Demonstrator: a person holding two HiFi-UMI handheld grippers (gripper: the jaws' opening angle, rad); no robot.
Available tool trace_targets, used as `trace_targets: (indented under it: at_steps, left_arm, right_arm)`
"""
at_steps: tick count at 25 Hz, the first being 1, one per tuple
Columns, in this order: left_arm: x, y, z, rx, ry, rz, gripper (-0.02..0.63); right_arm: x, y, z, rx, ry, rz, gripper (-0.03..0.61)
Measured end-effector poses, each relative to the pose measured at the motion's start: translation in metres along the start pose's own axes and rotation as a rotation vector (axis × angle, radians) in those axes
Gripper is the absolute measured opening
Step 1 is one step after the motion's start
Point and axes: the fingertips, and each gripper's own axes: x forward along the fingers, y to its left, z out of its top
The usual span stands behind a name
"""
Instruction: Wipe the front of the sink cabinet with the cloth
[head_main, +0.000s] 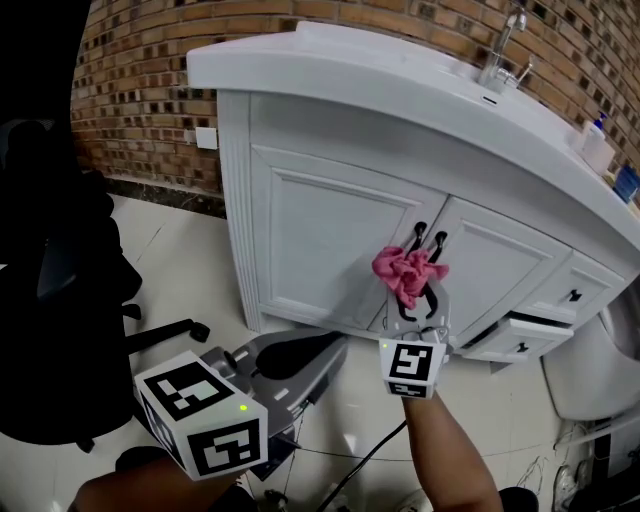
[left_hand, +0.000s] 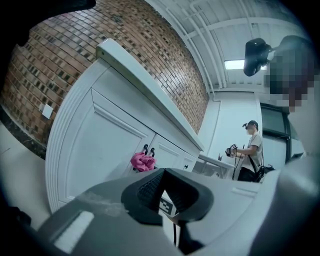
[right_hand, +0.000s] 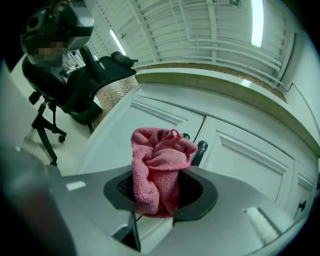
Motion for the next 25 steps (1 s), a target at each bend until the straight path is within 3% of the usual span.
trace_targets:
  at_steps: [5,10,16,21,25]
  left_arm:
    - [0.002,0.002,-0.003,-0.001,0.009,0.006,0.003]
    - [0.007,0.006,-0.007,-0.003,0.029,0.009,0.003]
    - [0.01,0.01,-0.014,-0.006,0.047,0.022,0.003]
    - [0.009,0.016,-0.013,-0.012,0.05,0.037,0.003]
    - [0.009,0.018,-0.013,-0.015,0.049,0.041,0.003]
  right_arm:
    - [-0.002,0.007,-0.013,-0.005,-0.03,-0.002,0.156]
    - [0.001,0.013,-0.024,-0.075,-0.052,-0.021,0.156]
    - [0.006,0.026,-0.063,0.03,0.029,-0.015,0.156]
    - [0.01,0.031,-0.064,-0.011,-0.008,-0.026,0.156]
    - [0.007,0.05,-0.089,0.029,0.052,0.015,0.156]
